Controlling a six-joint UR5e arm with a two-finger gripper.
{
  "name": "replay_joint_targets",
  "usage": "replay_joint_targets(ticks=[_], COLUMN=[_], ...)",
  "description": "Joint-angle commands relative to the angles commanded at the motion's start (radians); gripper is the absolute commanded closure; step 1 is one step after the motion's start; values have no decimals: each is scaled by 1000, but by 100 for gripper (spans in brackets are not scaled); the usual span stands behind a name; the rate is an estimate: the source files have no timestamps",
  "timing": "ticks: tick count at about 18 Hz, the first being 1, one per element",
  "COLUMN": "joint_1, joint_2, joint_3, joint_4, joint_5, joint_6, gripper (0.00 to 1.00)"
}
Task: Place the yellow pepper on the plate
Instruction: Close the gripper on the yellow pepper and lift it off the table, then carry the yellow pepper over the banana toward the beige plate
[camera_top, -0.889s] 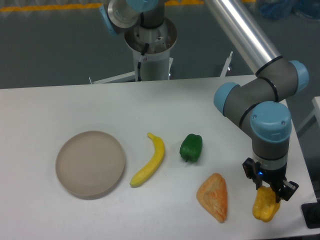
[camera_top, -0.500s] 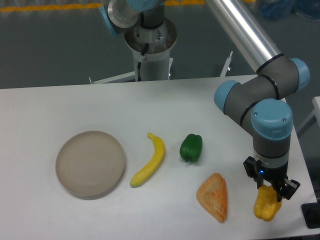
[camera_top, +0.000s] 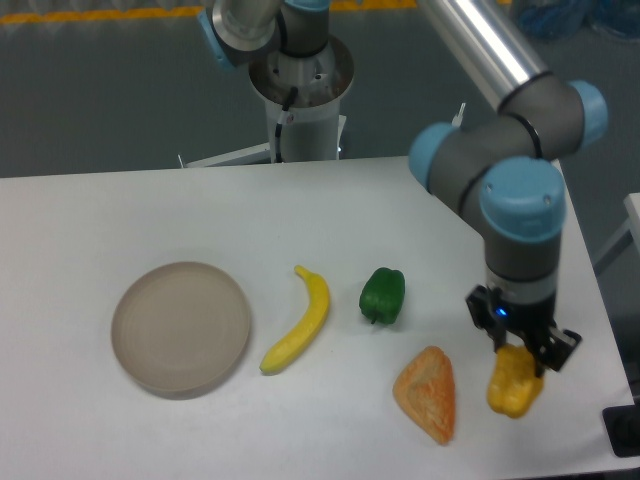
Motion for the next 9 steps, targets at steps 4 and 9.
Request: replay_joint_targets(ticks=[4, 9], joint_1=[-40, -202], joint_2=[80, 143], joint_3=[-38, -143], joint_4=[-89, -79], joint_5=[-75, -123], joint_6=[-144, -546], gripper=[59, 60])
